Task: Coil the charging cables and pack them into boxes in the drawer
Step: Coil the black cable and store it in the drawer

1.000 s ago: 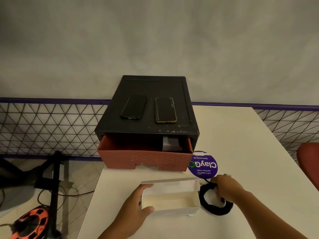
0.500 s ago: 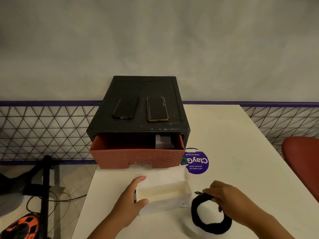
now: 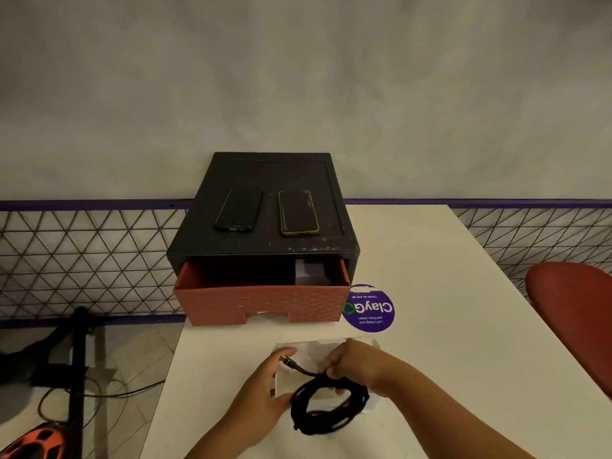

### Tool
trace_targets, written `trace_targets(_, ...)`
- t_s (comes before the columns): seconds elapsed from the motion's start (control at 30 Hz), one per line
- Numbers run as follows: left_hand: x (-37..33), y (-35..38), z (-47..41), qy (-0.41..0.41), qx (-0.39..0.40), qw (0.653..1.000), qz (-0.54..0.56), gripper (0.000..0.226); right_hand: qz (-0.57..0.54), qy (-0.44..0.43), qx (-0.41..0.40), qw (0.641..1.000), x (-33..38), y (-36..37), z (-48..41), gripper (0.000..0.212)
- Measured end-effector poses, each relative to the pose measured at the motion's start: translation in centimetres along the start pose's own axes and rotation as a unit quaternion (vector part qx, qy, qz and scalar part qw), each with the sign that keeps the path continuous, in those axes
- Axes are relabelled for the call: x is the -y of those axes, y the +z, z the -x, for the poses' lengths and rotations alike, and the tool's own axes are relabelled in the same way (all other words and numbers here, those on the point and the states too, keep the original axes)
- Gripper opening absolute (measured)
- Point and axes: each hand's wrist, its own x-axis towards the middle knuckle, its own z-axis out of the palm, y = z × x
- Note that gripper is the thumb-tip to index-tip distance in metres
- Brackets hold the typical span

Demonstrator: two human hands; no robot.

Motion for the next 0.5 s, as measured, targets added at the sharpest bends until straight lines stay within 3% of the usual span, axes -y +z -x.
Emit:
trace_targets(0.17, 0.0, -0.3, 0.1, 0.01, -0.001, 1.0, 0.025, 0.048, -0.116, 0.097, -0.052, 0.987, -0.4, 0.3, -1.5, 0.038)
trace_targets(0.33, 0.2, -0.7, 0.0, 0.015, 0.002, 1.0, 0.008, 0.052, -0.157, 0.136, -0.048, 0.977, 0.4, 0.2, -1.6, 0.019)
trace_targets(0.5, 0.6, 0.1, 0.1, 0.013, 0.01, 1.0, -0.014, 0.059, -0.13, 0.14, -0.056, 0.98, -0.1, 0.9, -2.3, 0.016)
